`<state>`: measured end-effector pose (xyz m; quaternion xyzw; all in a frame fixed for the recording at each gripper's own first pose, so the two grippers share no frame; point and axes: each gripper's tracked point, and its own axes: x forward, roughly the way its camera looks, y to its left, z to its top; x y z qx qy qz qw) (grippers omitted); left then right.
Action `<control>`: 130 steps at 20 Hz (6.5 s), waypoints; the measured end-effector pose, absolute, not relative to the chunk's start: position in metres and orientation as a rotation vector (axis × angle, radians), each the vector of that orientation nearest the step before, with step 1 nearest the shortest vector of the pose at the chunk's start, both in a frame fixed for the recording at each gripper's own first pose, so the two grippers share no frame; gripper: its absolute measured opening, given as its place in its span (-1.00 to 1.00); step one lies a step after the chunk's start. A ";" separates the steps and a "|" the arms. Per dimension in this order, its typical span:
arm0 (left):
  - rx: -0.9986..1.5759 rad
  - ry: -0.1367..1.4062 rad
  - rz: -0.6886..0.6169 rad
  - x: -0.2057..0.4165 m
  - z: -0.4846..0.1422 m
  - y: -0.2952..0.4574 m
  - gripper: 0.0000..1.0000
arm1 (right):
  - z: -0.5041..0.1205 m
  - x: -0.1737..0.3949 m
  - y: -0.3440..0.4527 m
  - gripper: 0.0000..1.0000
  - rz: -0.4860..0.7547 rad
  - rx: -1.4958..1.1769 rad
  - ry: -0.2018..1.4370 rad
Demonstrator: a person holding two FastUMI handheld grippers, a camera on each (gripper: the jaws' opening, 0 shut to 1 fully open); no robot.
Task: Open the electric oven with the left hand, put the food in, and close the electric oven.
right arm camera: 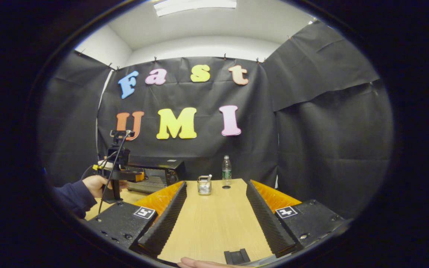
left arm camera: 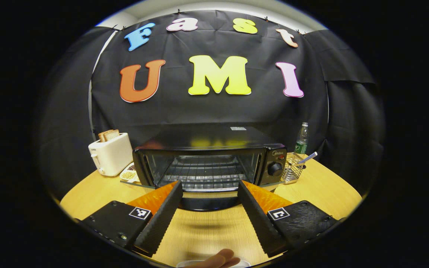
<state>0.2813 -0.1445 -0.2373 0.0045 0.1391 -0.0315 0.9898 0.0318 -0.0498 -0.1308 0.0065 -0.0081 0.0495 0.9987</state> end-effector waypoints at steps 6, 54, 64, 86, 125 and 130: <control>0.029 0.309 -0.076 0.258 -0.262 -0.144 0.98 | -0.132 0.028 -0.037 1.00 0.113 -0.027 -0.029; -0.007 -0.102 -0.028 -0.023 -0.091 -0.022 0.87 | -0.373 0.088 0.296 0.70 1.025 -0.290 0.565; -0.021 -0.180 -0.074 -0.038 -0.071 -0.013 0.87 | -0.382 0.088 0.295 0.22 0.944 -0.349 0.593; -0.055 -0.160 -0.061 -0.019 -0.084 0.011 0.87 | -0.275 0.287 0.381 0.10 0.598 0.150 0.490; 0.030 -0.018 0.039 0.010 -0.118 0.011 0.87 | -0.190 0.250 0.312 0.97 0.500 0.345 0.322; 0.031 0.001 -0.014 0.020 -0.123 -0.011 0.87 | -0.105 0.188 0.229 0.99 0.384 0.148 0.040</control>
